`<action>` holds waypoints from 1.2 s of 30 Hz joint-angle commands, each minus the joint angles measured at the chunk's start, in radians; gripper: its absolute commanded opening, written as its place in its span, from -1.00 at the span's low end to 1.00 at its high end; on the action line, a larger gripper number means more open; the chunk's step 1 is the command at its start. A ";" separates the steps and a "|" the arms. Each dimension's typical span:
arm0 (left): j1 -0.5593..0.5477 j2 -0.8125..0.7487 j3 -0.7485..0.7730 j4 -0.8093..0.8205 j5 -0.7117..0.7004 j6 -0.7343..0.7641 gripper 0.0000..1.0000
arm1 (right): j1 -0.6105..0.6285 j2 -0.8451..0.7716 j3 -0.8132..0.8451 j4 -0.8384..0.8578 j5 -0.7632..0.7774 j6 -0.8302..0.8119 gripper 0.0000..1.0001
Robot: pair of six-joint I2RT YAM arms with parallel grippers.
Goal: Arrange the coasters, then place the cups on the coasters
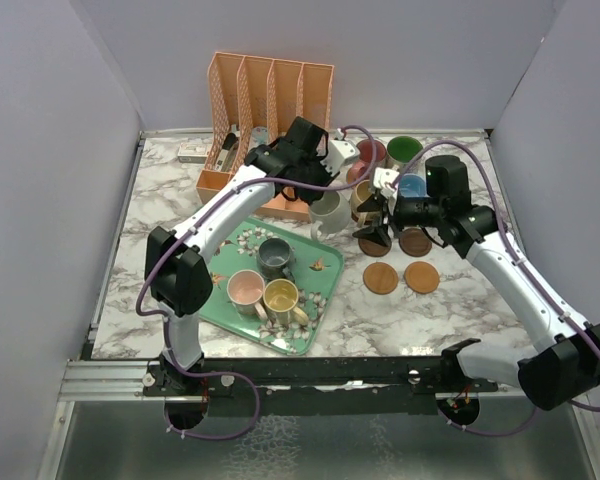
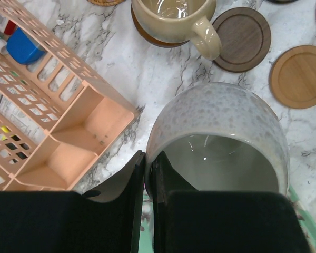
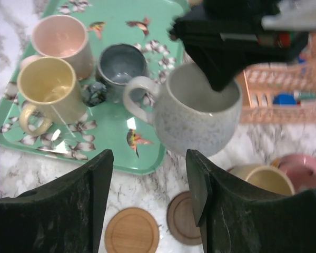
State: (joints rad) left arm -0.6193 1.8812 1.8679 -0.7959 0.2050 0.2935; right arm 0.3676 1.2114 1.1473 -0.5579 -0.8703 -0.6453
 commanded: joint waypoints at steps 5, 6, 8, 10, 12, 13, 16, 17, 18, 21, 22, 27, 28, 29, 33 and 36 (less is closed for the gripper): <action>-0.028 -0.001 0.026 0.116 -0.041 -0.177 -1.00 | 0.004 -0.024 -0.130 0.297 0.320 0.444 0.15; -0.031 0.001 0.021 0.123 -0.041 -0.182 -1.00 | 0.004 -0.025 -0.138 0.306 0.299 0.453 0.15; -0.036 0.004 0.010 0.126 -0.033 -0.177 -1.00 | 0.004 -0.035 -0.146 0.307 0.217 0.421 0.14; -0.037 0.007 -0.002 0.127 -0.014 -0.168 -1.00 | 0.003 -0.059 -0.155 0.278 0.104 0.315 0.14; -0.040 0.004 -0.019 0.127 0.017 -0.148 -1.00 | 0.004 -0.075 -0.147 0.217 0.022 0.191 0.14; -0.041 0.001 -0.030 0.126 0.029 -0.138 -1.00 | 0.004 -0.076 -0.137 0.174 -0.009 0.126 0.14; -0.053 -0.013 -0.055 0.121 0.036 -0.109 -1.00 | 0.004 -0.076 -0.104 0.083 -0.056 -0.021 0.15; -0.059 -0.018 -0.060 0.119 0.036 -0.101 -1.00 | 0.004 -0.072 -0.088 0.053 -0.073 -0.061 0.16; -0.064 -0.020 -0.063 0.116 0.034 -0.095 -1.00 | 0.004 -0.065 -0.072 0.021 -0.090 -0.102 0.17; -0.077 -0.025 -0.066 0.108 0.029 -0.084 -1.00 | 0.007 -0.033 -0.019 -0.050 -0.101 -0.179 0.17; -0.081 -0.025 -0.064 0.104 0.025 -0.080 -1.00 | 0.008 -0.020 0.000 -0.073 -0.095 -0.203 0.17; -0.095 -0.022 -0.053 0.081 0.019 -0.073 -1.00 | 0.020 0.011 0.042 -0.138 -0.053 -0.268 0.17; -0.099 -0.021 -0.049 0.077 0.019 -0.070 -1.00 | 0.024 0.014 0.045 -0.145 -0.043 -0.281 0.17; -0.102 -0.019 -0.047 0.073 0.018 -0.067 -1.00 | 0.030 0.018 0.048 -0.149 -0.031 -0.288 0.17; -0.110 -0.014 -0.036 0.059 0.013 -0.056 -1.00 | 0.056 0.039 0.067 -0.195 0.018 -0.337 0.17; -0.117 -0.006 -0.028 0.049 0.012 -0.050 -1.00 | 0.071 0.048 0.059 -0.185 0.048 -0.341 0.17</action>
State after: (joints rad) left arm -0.7219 1.8874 1.7855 -0.7597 0.1909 0.2321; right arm 0.4168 1.2461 1.1851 -0.7055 -0.8799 -0.9340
